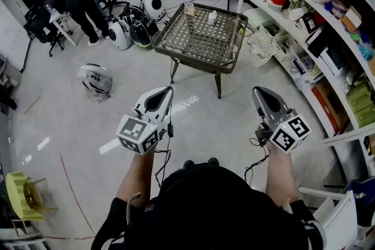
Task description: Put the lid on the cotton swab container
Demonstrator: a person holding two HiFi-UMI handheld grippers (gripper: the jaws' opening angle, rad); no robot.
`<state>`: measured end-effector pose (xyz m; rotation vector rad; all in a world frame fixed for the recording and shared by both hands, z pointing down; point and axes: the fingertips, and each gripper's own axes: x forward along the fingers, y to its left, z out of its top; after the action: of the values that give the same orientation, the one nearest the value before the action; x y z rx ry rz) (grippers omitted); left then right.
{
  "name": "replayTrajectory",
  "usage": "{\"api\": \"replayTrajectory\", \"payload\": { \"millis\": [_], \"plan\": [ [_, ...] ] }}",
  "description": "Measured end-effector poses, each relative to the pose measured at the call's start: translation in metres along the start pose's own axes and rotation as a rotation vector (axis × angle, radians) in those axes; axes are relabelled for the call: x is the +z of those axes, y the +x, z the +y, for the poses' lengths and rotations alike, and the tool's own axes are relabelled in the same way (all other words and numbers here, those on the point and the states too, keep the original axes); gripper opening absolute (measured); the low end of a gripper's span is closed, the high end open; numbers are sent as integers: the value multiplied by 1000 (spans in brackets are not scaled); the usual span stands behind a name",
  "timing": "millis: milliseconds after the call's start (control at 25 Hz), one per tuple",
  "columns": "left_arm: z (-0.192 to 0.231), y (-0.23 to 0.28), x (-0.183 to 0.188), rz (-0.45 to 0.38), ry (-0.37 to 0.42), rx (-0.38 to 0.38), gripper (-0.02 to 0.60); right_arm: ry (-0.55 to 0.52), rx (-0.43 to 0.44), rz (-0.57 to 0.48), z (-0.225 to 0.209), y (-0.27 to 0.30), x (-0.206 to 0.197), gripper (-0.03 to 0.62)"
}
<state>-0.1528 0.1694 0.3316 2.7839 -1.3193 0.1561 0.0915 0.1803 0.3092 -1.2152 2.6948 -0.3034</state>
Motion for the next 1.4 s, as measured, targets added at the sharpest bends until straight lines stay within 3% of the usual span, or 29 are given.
{"api": "replayTrajectory", "payload": {
  "millis": [560,920,1400],
  "plan": [
    [-14,2,1,-42,21,-33,5,-49,39,7,15,3,-4,9],
    [-41,20,0,-23,49,-47,5,29,24,-8,-12,-26,-8,11],
    [-51,40,-10,-6,20,-35,5,89,27,23,-37,-34,-22,11]
  ]
}}
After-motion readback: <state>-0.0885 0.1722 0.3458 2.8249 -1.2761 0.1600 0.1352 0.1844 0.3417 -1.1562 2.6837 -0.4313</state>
